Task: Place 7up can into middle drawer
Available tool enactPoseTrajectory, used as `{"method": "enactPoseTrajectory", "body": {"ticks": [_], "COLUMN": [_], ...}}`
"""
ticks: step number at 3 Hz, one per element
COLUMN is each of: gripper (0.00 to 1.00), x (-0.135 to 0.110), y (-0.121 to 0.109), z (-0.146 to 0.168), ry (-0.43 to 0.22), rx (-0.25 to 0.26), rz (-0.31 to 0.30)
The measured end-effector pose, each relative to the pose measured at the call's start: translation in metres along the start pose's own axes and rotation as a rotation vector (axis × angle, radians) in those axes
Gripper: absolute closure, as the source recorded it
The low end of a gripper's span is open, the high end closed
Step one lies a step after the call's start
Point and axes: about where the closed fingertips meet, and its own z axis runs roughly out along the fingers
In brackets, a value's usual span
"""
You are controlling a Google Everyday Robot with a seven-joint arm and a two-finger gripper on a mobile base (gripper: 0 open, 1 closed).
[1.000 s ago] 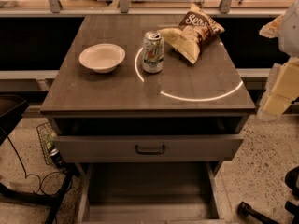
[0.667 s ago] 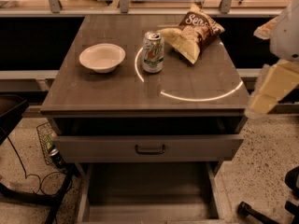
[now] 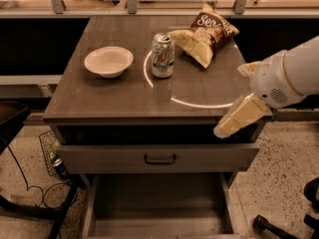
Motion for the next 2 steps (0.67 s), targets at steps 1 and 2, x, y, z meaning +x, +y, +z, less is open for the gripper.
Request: {"method": "enactPoseTrajectory", "body": {"ticks": [1, 2], "gripper": [0.0, 0.0], "x": [-0.035, -0.063], "y": [-0.026, -0.068], "z": [0.034, 0.035], "ry": [-0.267, -0.498], "rx": [0.02, 0.132], "rz": [0.032, 0.058]}}
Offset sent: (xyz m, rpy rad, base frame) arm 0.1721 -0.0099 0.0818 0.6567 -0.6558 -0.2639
